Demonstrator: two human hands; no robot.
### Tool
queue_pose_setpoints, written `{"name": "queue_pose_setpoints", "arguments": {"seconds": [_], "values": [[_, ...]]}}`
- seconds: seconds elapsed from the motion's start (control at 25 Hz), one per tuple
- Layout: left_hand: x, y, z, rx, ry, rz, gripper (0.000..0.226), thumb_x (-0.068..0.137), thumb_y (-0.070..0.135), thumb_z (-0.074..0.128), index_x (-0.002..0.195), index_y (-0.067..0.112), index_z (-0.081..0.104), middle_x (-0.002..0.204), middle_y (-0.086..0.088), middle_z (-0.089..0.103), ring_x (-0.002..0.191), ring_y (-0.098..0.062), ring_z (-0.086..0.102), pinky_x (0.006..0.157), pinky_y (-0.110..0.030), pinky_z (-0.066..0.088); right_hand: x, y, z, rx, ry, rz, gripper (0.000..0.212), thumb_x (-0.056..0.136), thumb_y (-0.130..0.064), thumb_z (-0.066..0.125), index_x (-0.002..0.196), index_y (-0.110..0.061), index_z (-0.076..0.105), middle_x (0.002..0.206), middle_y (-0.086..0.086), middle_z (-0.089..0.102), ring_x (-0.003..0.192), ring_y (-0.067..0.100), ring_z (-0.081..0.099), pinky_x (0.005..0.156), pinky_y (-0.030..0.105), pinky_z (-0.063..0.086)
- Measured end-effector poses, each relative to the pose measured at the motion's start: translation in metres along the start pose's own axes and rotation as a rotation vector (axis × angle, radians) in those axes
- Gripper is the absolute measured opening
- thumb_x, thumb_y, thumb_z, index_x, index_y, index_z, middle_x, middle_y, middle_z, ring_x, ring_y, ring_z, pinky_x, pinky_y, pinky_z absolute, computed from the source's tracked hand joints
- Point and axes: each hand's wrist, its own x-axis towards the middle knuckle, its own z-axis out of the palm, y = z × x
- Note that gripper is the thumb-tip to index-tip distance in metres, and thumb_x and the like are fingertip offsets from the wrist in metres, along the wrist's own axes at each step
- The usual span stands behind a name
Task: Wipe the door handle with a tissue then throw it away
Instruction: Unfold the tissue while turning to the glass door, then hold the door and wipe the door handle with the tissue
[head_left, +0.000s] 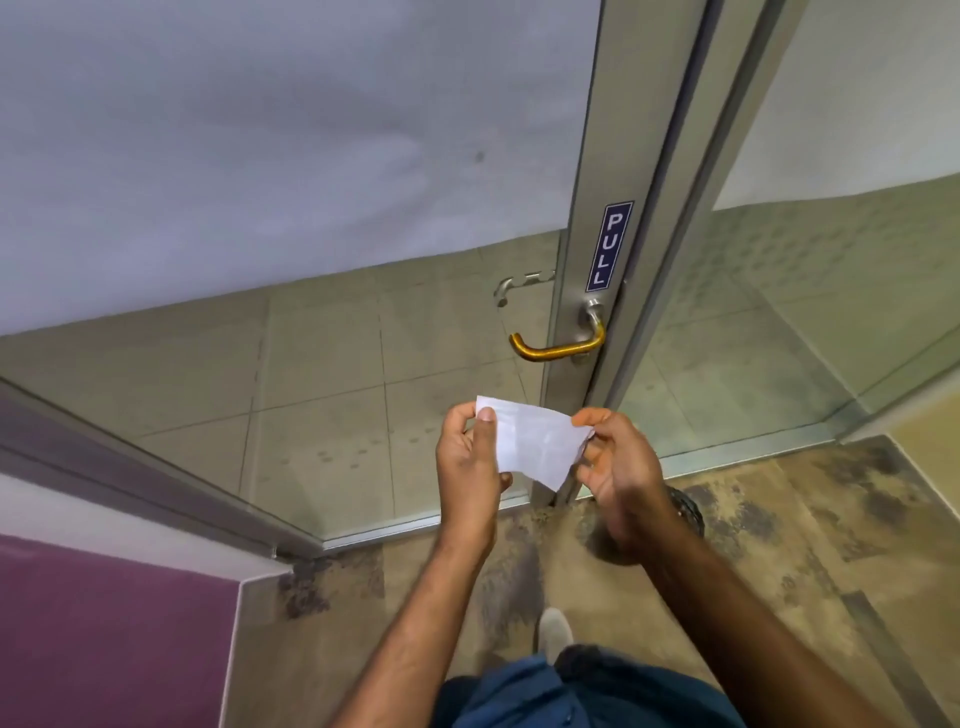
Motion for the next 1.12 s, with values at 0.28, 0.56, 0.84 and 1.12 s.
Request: {"name": "queue_pose_setpoints", "arguments": {"seconds": [0.28, 0.56, 0.84, 1.12], "values": [[0.061, -0.004, 0.012, 0.008, 0.120, 0.105, 0.021, 0.118, 0.017, 0.052, 0.106, 0.030, 0.065, 0.074, 0.011, 0.070, 0.064, -0.001, 0.064, 0.050, -0.017, 0.045, 0.065, -0.045, 0.015, -0.404, -0.159, -0.386, 0.029, 0.091, -0.007, 0.074, 0.101, -0.022, 0.051, 0.094, 0.005, 0.059, 0.081, 0.013, 0.066, 0.066, 0.026, 0.056], [0.107, -0.024, 0.035, 0.141, 0.026, 0.004, 0.007, 0.115, 0.016, 0.053, 0.110, 0.019, 0.056, 0.060, 0.000, 0.065, 0.055, -0.015, 0.058, 0.055, -0.026, 0.048, 0.117, -0.074, 0.034, -1.044, -0.031, -0.768, 0.018, 0.101, -0.009, 0.057, 0.101, -0.016, 0.074, 0.104, 0.003, 0.065, 0.088, 0.012, 0.060, 0.081, 0.033, 0.052], [0.147, -0.039, 0.039, 0.313, 0.071, -0.016, 0.018, 0.109, 0.020, 0.064, 0.094, 0.015, 0.056, 0.081, -0.003, 0.061, 0.071, -0.022, 0.068, 0.069, -0.045, 0.058, 0.109, -0.032, 0.067, -1.631, 0.332, -1.118, 0.028, 0.099, -0.033, 0.056, 0.100, -0.009, 0.069, 0.102, 0.015, 0.065, 0.092, 0.034, 0.058, 0.092, 0.047, 0.038], [0.143, -0.011, 0.022, 0.529, 0.076, 0.311, 0.006, 0.110, 0.015, 0.062, 0.108, 0.020, 0.064, 0.110, 0.006, 0.068, 0.099, -0.020, 0.066, 0.084, -0.049, 0.060, 0.108, -0.011, 0.098, -1.974, 0.252, -0.709, 0.027, 0.103, -0.010, 0.034, 0.109, 0.000, 0.058, 0.094, 0.019, 0.062, 0.092, 0.035, 0.059, 0.111, 0.055, 0.039]]}}
